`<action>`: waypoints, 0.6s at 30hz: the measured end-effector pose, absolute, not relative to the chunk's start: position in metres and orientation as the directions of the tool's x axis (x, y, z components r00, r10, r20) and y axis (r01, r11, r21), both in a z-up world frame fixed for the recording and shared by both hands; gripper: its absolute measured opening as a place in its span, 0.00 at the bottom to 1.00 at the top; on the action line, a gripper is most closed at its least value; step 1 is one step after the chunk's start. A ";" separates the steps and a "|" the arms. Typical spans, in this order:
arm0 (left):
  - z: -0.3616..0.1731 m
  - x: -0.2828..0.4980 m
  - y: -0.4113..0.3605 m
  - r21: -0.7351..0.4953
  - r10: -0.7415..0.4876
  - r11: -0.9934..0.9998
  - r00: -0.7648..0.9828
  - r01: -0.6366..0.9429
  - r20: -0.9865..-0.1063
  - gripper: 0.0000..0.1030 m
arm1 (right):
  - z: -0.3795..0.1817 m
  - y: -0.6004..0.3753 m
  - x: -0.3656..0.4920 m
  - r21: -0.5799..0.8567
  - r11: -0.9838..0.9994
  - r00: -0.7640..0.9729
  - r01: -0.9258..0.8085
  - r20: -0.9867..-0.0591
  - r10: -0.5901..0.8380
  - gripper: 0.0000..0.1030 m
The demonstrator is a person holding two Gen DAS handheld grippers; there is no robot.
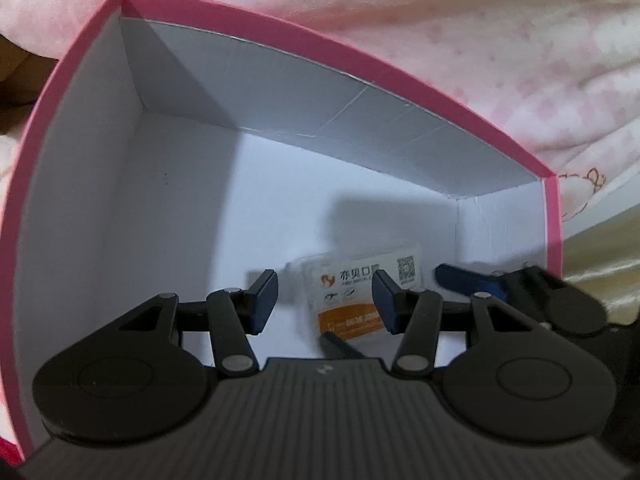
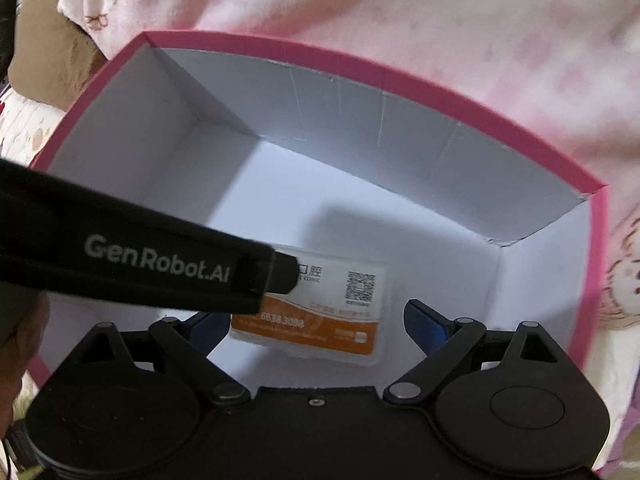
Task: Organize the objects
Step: 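Carry the floss box with the left tool into the pink box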
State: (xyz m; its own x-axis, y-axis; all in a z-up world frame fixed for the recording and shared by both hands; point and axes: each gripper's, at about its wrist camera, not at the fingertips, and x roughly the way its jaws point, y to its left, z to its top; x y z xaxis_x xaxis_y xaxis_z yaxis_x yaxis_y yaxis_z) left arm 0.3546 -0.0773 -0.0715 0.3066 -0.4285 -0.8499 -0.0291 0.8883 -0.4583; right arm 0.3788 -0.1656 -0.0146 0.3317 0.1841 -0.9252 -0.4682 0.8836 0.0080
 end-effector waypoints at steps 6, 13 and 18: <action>-0.074 0.348 -0.082 -0.441 -0.417 0.897 0.284 -0.022 -0.863 0.42 | 0.004 -0.170 0.344 -0.022 0.807 0.361 -0.591 -0.901 0.240 0.89; -0.081 0.355 -0.095 -0.488 -0.450 0.868 0.274 -0.086 -0.850 0.26 | -0.007 -0.182 0.335 0.161 0.827 0.245 -0.539 -0.909 0.336 0.42; -0.081 0.366 -0.111 -0.515 -0.476 0.853 0.283 -0.083 -0.833 0.22 | -0.016 -0.173 0.356 0.084 0.878 0.280 -0.472 -0.930 0.240 0.25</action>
State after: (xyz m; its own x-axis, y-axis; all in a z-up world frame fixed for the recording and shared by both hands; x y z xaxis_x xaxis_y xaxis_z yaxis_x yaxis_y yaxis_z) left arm 0.3657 -0.1112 -0.0811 0.2828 -0.4757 -0.8329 -0.0828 0.8530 -0.5153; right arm 0.3560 -0.1734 -0.0164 0.2799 0.2396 -0.9297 -0.4718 0.8777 0.0842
